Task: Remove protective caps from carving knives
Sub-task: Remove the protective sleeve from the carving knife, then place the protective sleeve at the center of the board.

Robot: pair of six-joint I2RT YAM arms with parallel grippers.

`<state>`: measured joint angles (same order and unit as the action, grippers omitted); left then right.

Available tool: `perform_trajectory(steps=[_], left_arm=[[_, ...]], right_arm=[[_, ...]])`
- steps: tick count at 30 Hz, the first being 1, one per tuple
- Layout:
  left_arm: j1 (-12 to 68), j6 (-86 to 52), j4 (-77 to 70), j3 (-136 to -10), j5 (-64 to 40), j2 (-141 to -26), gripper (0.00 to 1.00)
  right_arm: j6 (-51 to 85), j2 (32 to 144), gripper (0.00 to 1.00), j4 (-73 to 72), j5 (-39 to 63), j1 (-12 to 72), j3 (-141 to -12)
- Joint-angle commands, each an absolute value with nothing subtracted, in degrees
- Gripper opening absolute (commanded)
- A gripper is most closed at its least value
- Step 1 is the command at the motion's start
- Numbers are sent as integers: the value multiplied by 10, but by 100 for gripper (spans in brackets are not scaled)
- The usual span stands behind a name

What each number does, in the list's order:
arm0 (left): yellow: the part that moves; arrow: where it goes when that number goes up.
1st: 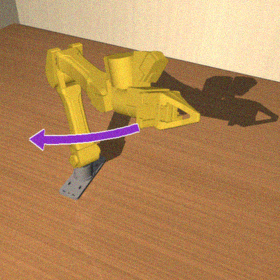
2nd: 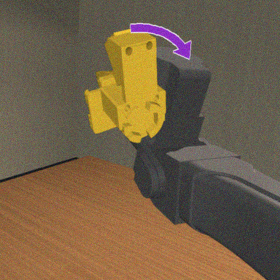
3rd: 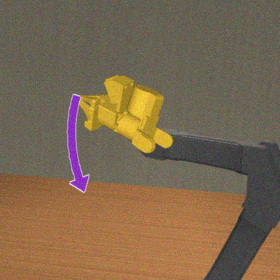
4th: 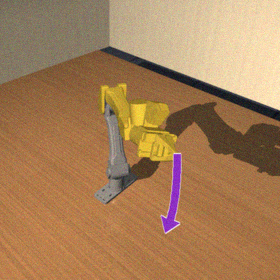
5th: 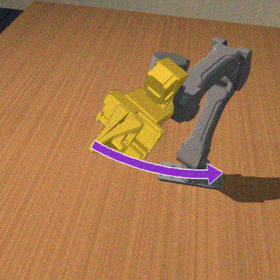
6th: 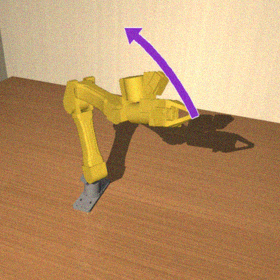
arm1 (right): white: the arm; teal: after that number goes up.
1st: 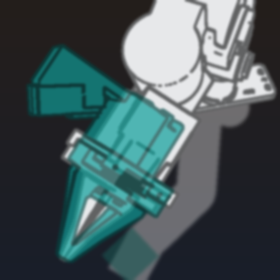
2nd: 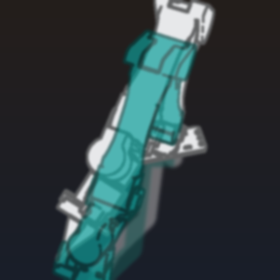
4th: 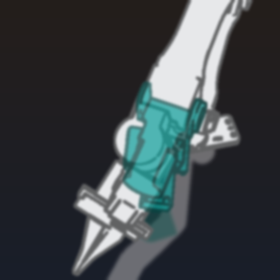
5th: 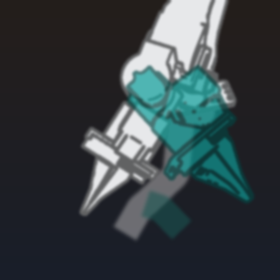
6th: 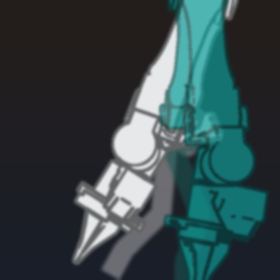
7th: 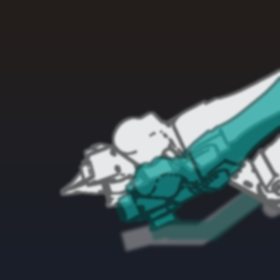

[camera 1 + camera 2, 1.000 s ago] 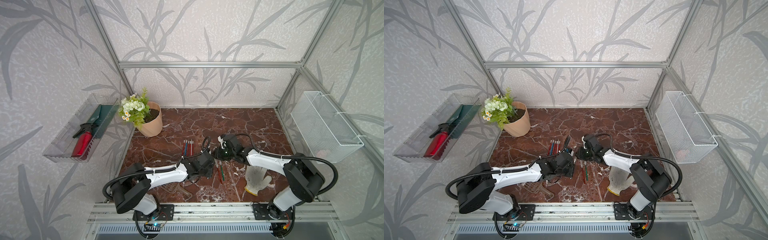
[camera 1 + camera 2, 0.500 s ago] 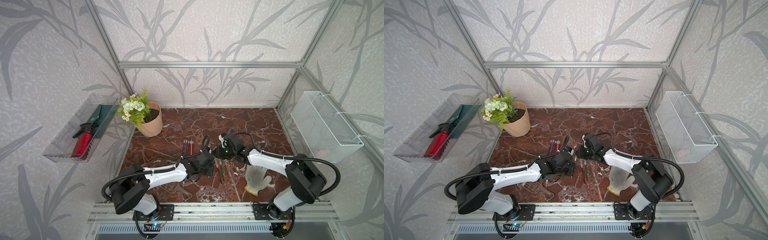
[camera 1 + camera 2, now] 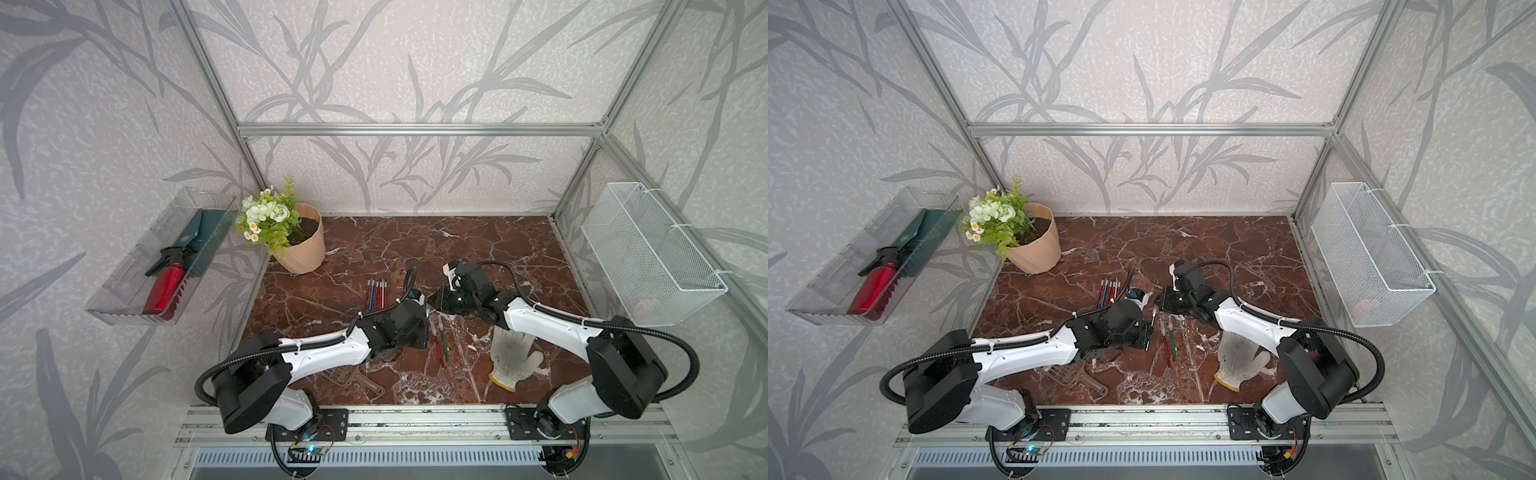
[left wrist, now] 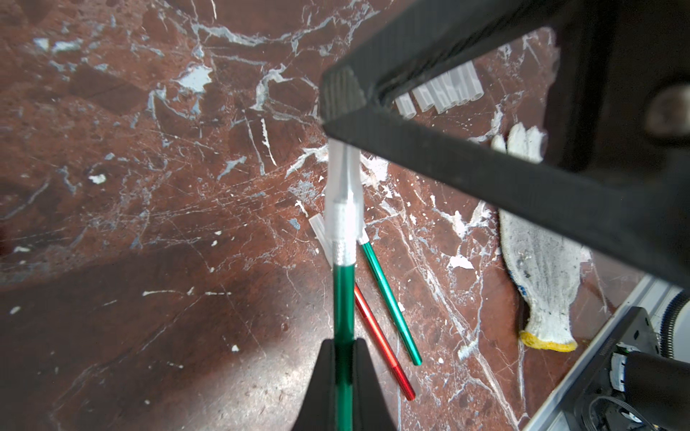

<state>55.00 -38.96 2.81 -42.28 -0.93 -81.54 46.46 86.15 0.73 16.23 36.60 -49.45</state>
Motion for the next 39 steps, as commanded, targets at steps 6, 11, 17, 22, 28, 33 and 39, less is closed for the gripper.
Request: perform_trajectory(steps=[6,11,17,22,28,33,39], left_arm=[[550,-386,10,-405,-12,-793,5],[550,-389,11,-404,-16,-798,5],[549,-391,18,-414,-24,-811,5],[548,-394,30,-423,-19,-811,5],[545,-399,34,-427,-19,-814,5],[532,-411,33,-423,-17,-805,5],[509,-412,43,-417,-27,-791,5]], right_arm=[[453,849,12,-3,166,343,-510],[450,847,12,-9,165,335,-509],[454,856,12,-29,181,315,-508],[453,863,12,-37,191,305,-513],[456,867,12,-49,204,291,-509],[433,867,12,-27,211,273,-509],[355,864,12,69,191,258,-523]])
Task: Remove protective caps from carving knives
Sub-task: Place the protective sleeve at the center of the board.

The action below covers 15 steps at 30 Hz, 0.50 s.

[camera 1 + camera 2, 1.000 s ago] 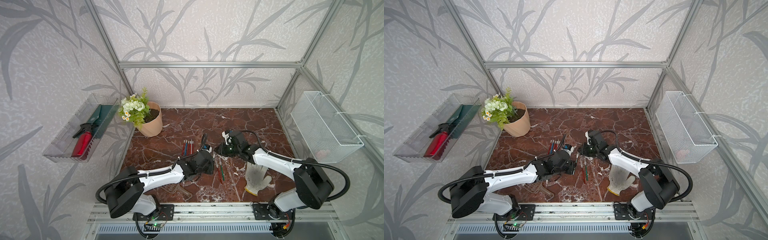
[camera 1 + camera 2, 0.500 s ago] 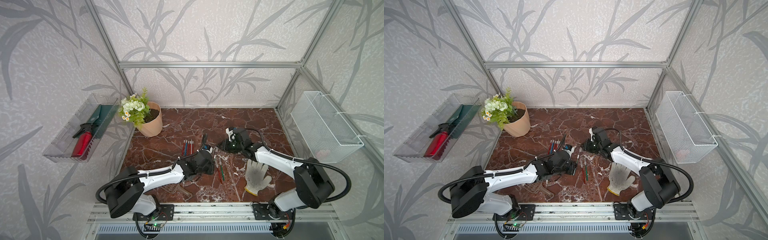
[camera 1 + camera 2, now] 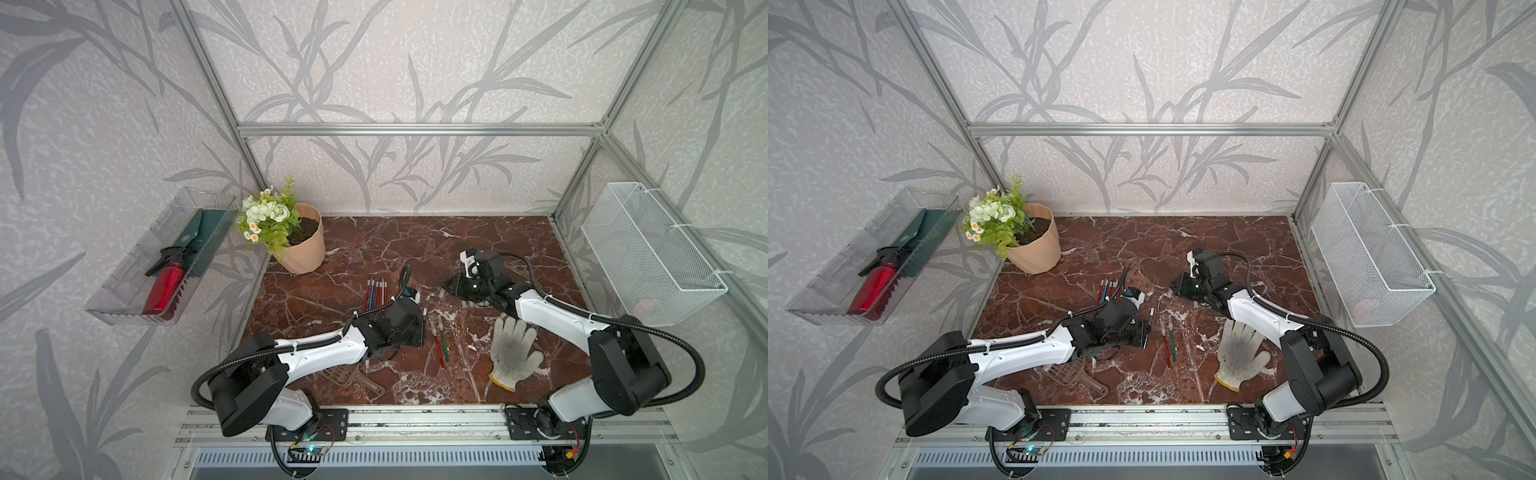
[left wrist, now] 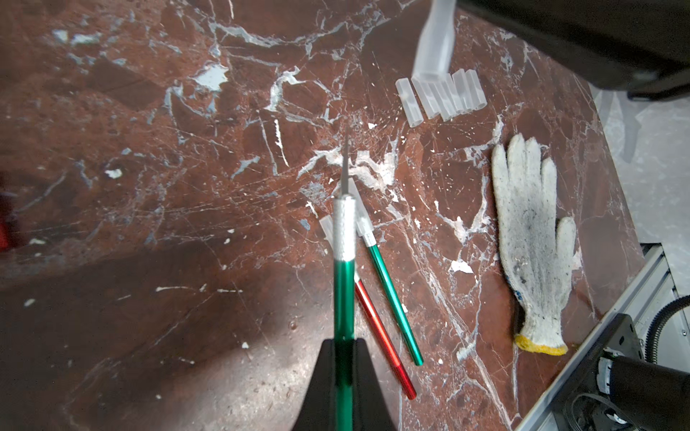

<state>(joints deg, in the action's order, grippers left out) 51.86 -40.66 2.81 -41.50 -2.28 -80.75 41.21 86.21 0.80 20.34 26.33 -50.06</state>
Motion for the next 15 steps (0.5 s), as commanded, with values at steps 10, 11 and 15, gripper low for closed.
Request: perform_trajectory(steps=[10,11,15], left_arm=[[489,-411,22,-391,-32,-778,5],[487,-410,22,-389,-31,-776,5],[479,-404,20,-387,-32,-770,5]], right_arm=[[264,911,12,198,129,258,-573],[257,917,12,213,119,258,-580],[245,933,12,241,96,258,-597]])
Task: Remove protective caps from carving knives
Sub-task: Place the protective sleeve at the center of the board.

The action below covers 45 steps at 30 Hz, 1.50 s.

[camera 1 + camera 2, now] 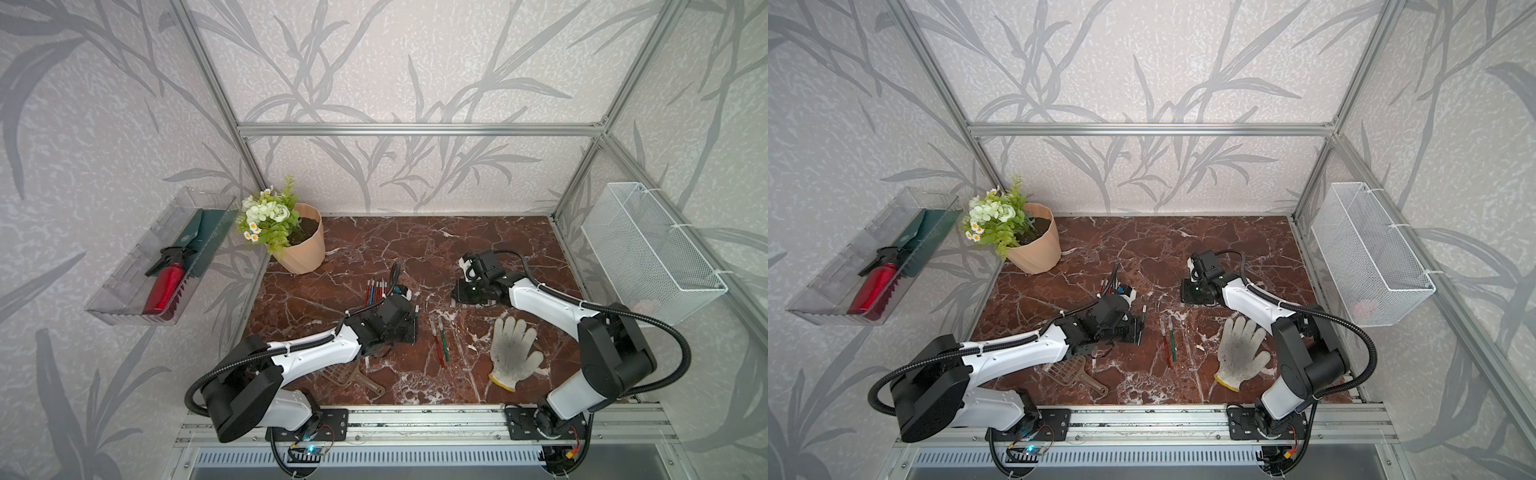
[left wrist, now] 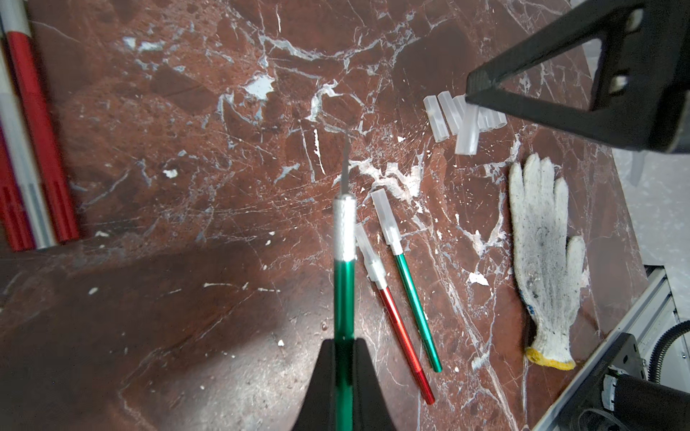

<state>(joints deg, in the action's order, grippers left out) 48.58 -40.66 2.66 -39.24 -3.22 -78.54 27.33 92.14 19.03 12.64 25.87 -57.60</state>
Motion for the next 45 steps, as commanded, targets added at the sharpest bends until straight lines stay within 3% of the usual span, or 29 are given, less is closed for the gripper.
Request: perform_trajectory(steps=[1,45], left_arm=[[477,-403,17,-386,-31,-768,5],[461,-412,-63,-384,-70,-821,5]], right_arm=[[244,936,13,247,93,258,-601],[254,1082,17,293,46,242,-703]])
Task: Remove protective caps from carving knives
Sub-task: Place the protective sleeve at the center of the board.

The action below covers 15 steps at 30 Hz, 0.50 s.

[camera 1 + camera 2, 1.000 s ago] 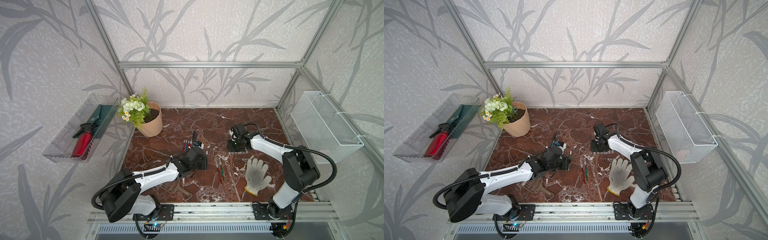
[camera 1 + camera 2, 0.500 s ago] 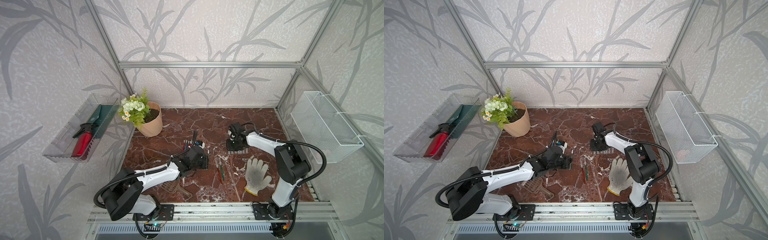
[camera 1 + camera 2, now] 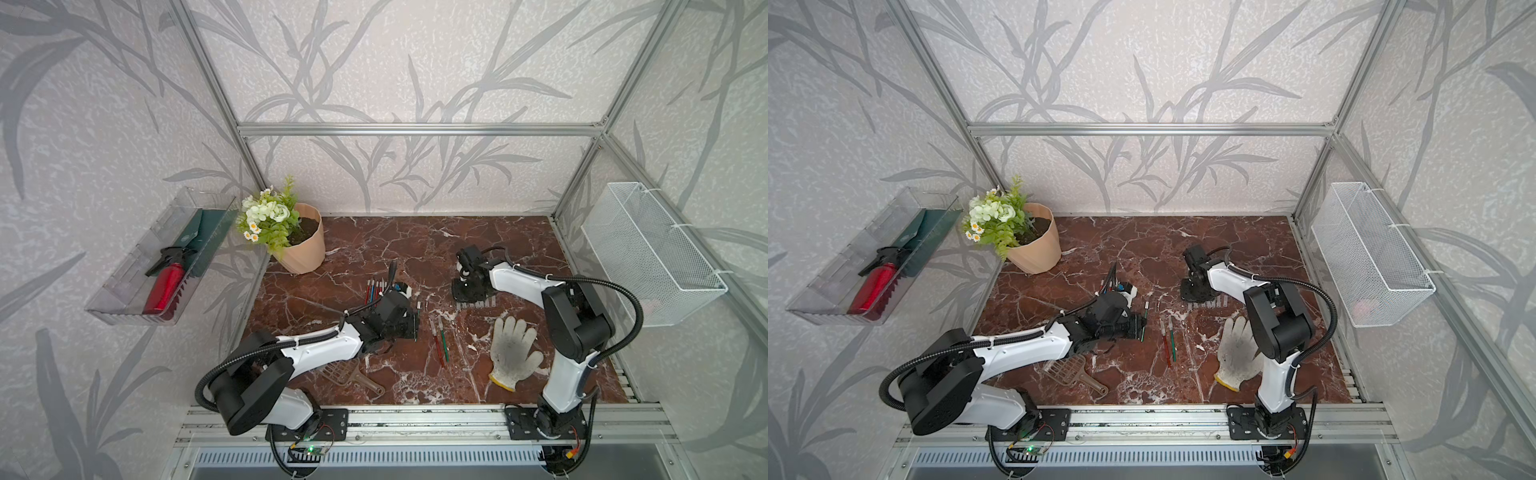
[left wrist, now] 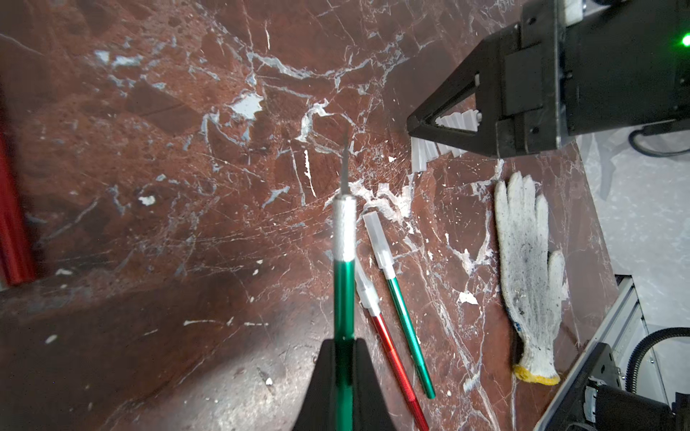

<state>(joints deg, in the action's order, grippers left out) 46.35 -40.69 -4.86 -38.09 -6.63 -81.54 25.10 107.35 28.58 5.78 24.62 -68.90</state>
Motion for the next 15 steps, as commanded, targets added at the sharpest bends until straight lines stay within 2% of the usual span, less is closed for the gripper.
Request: perform_trajectory(steps=[1,15], left_arm=[[461,-415,-66,-382,-72,-823,5],[461,-421,-74,-381,-84,-832,5]], right_arm=[[254,1083,17,292,46,242,-704],[252,1095,21,296,48,240,-718]])
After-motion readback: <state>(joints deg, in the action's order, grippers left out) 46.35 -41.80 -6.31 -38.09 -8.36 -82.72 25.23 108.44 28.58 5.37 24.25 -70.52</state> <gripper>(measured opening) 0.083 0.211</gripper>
